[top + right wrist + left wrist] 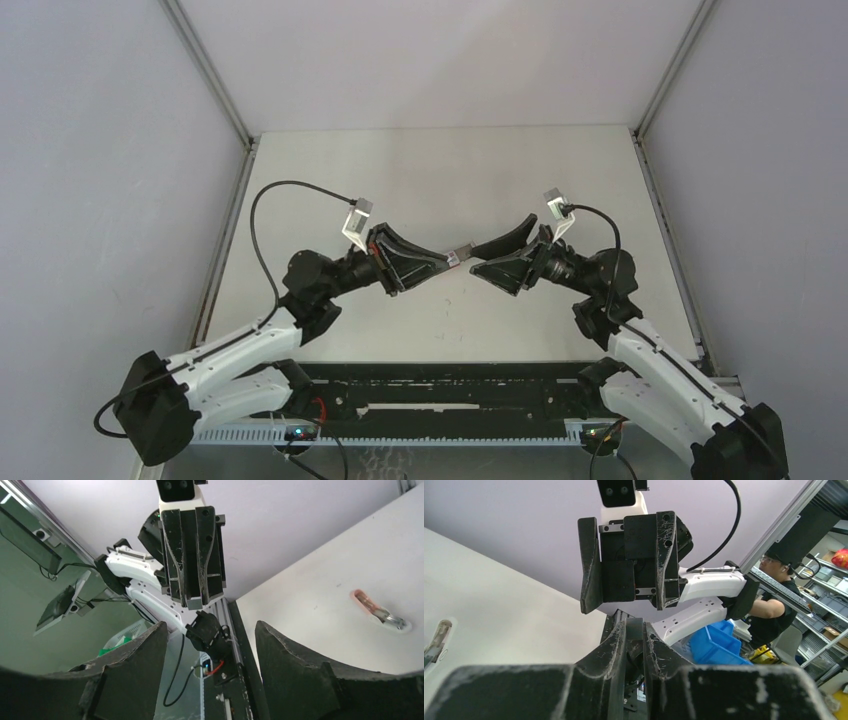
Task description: Load the staples into the stapler
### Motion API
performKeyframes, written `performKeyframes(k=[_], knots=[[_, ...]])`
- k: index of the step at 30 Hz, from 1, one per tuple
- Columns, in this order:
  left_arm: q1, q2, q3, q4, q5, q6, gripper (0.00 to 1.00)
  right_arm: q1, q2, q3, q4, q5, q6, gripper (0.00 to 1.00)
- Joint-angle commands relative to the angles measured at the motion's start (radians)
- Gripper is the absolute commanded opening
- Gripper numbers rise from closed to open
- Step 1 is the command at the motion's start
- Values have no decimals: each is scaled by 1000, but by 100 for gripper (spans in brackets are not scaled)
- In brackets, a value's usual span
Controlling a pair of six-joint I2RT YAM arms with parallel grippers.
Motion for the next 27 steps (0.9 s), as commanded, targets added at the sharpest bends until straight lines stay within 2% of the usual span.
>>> performKeyframes(k=[1,11,27], knots=[[5,-38,-14,60,30,-30,19,62,15,35,85,97,13,63],[5,-53,-19,60,33,-26,19,167,71,100,93,147,-17,53],[5,-68,-16,59,34,-27,17,209,110,136,98,154,-34,35]])
